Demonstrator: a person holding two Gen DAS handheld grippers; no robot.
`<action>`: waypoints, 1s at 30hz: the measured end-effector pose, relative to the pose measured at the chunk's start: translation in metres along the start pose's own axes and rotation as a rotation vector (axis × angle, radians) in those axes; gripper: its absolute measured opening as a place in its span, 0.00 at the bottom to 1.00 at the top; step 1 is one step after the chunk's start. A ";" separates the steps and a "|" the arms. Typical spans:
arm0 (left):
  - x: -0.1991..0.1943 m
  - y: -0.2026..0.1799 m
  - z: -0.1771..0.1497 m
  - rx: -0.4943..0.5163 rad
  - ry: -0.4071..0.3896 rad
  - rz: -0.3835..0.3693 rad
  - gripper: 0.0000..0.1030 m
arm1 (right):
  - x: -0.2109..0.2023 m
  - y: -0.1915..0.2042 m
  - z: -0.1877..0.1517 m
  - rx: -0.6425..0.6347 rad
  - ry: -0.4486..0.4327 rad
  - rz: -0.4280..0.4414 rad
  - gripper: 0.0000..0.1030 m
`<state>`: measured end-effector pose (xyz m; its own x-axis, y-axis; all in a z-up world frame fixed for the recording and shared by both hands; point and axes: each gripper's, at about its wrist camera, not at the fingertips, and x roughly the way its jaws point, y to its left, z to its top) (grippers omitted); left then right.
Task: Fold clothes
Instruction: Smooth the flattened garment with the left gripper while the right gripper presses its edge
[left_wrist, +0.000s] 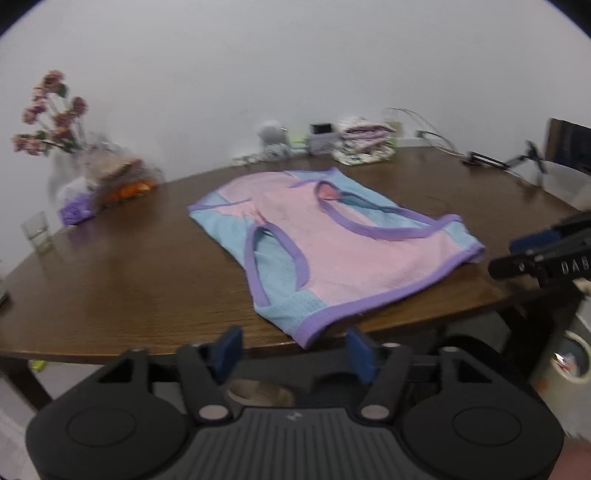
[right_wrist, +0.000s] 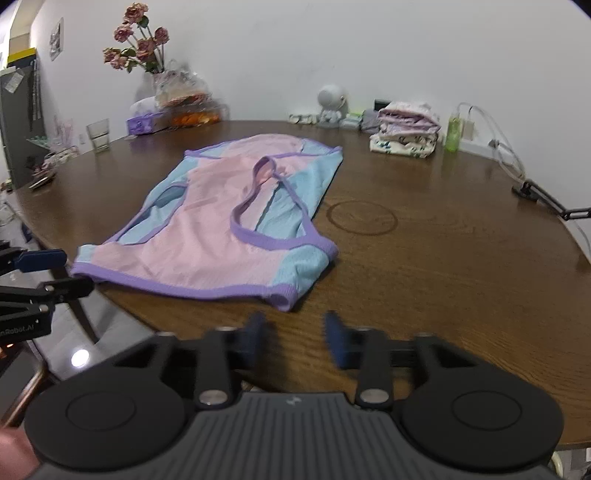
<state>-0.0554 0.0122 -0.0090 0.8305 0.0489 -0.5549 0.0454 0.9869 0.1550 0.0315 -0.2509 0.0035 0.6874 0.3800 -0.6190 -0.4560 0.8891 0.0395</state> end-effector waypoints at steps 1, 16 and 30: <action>-0.004 0.006 0.004 0.009 0.003 -0.020 0.69 | -0.004 -0.004 0.005 0.004 0.003 0.009 0.53; 0.121 0.049 0.101 0.215 0.105 -0.009 0.48 | 0.115 0.006 0.154 -0.282 0.103 0.035 0.40; 0.170 0.070 0.111 0.278 0.173 -0.042 0.01 | 0.182 -0.019 0.164 -0.309 0.249 0.011 0.02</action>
<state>0.1503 0.0721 -0.0015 0.7191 0.0585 -0.6924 0.2469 0.9099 0.3333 0.2576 -0.1574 0.0186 0.5407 0.2813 -0.7928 -0.6369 0.7526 -0.1673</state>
